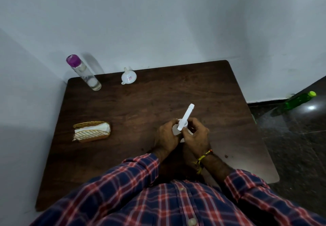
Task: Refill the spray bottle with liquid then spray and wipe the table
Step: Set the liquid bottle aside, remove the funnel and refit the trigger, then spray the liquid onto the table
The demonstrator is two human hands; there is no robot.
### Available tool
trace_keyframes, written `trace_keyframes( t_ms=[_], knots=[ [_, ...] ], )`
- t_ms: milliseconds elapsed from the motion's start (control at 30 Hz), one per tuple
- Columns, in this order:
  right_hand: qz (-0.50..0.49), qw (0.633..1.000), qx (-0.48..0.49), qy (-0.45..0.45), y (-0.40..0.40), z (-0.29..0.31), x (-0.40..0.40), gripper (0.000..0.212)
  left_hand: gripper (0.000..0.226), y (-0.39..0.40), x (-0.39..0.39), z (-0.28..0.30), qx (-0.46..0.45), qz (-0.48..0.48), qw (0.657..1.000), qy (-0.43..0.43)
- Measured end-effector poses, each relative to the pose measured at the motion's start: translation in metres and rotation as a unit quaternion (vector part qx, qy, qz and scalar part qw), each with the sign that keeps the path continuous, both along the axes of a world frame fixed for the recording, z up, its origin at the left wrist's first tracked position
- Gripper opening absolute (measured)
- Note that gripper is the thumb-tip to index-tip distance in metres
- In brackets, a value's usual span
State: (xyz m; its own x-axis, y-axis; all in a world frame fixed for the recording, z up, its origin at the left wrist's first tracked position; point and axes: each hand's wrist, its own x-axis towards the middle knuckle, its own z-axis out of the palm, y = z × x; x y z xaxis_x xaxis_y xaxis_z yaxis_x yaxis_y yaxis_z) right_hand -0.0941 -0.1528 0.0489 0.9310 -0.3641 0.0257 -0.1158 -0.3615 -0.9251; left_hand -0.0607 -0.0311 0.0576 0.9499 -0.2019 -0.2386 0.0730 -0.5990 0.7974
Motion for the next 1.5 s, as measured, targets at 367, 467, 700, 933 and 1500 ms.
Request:
trace_keyframes(
  t_ms=[367,467,700,933,1500],
  knots=[
    [-0.06,0.998,0.01,-0.002,0.01,0.002,0.001,0.016,0.038,0.002,-0.006,-0.003,0.014,-0.002,0.999,-0.042],
    [-0.053,0.998,0.014,0.004,0.008,0.005,0.001,0.011,0.031,0.001,-0.008,0.0,0.009,0.004,0.999,-0.05],
    [-0.07,0.997,-0.01,0.022,0.013,0.007,0.004,0.025,0.025,-0.01,-0.009,0.01,0.046,0.031,0.998,-0.011],
    [-0.113,0.991,0.065,0.029,0.012,0.019,0.033,0.05,0.073,0.016,-0.007,-0.005,-0.067,-0.015,0.994,0.081],
    [0.174,0.971,0.025,0.161,0.033,0.056,0.021,0.035,0.106,0.162,-0.055,-0.047,0.272,0.063,0.946,0.165]
  ],
)
